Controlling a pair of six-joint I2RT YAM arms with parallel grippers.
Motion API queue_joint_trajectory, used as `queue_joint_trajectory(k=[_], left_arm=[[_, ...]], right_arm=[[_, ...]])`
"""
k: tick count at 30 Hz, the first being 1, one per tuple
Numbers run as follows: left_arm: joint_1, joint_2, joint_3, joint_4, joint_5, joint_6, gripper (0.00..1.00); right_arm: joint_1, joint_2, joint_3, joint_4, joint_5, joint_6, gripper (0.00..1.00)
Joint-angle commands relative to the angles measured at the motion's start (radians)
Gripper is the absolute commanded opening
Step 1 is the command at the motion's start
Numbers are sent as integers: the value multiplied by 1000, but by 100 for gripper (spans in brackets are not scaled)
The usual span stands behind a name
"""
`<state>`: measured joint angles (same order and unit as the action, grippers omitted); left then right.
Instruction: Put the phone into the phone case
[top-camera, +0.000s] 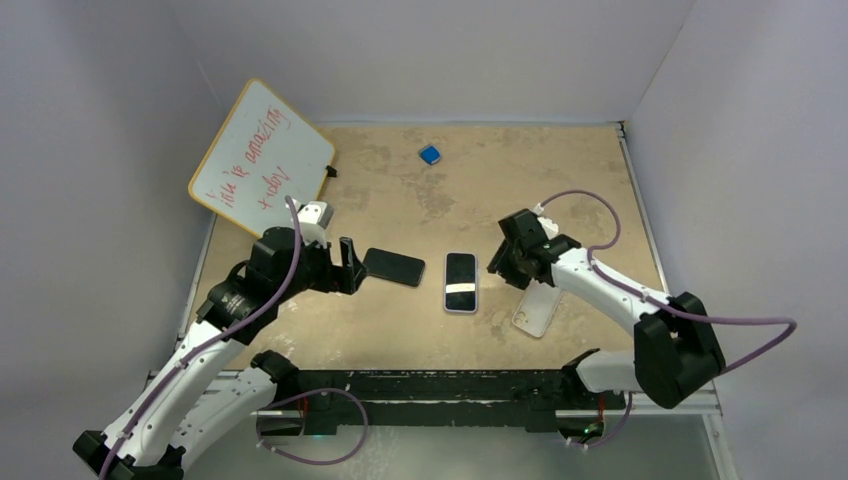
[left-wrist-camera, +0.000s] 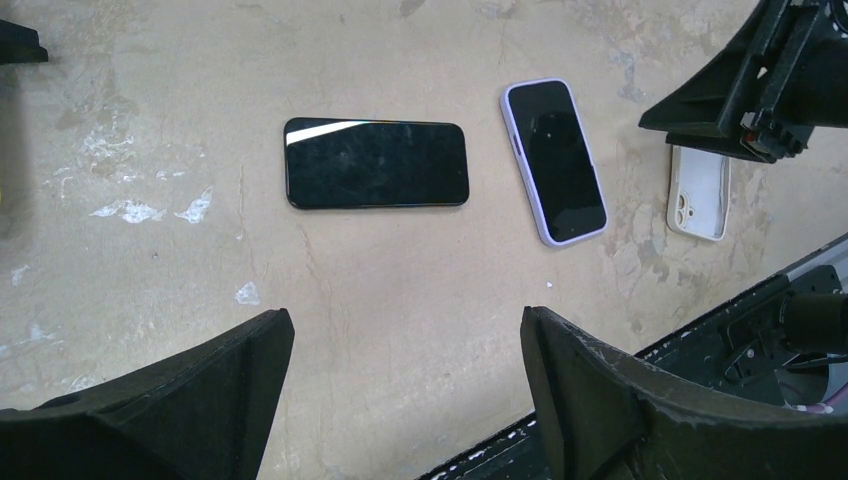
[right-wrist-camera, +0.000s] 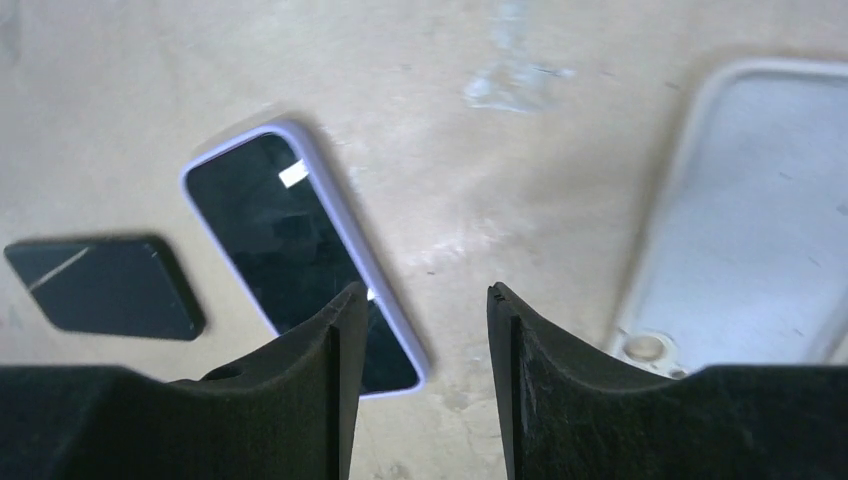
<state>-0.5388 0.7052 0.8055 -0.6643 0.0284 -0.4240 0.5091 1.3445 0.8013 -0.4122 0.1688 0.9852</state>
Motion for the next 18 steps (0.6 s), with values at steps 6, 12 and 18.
queue_joint_trajectory(k=[6, 12, 18], left_arm=[[1, -25, -2, 10, -14, 11, 87], [1, -30, -4, 12, -18, 10, 87], [1, -39, -2, 3, -21, 8, 87]], right_arm=[[-8, -71, -74, -172, 217, 212, 47], [-11, -37, -92, -173, 235, 238, 46], [-13, -11, -131, -144, 250, 244, 45]])
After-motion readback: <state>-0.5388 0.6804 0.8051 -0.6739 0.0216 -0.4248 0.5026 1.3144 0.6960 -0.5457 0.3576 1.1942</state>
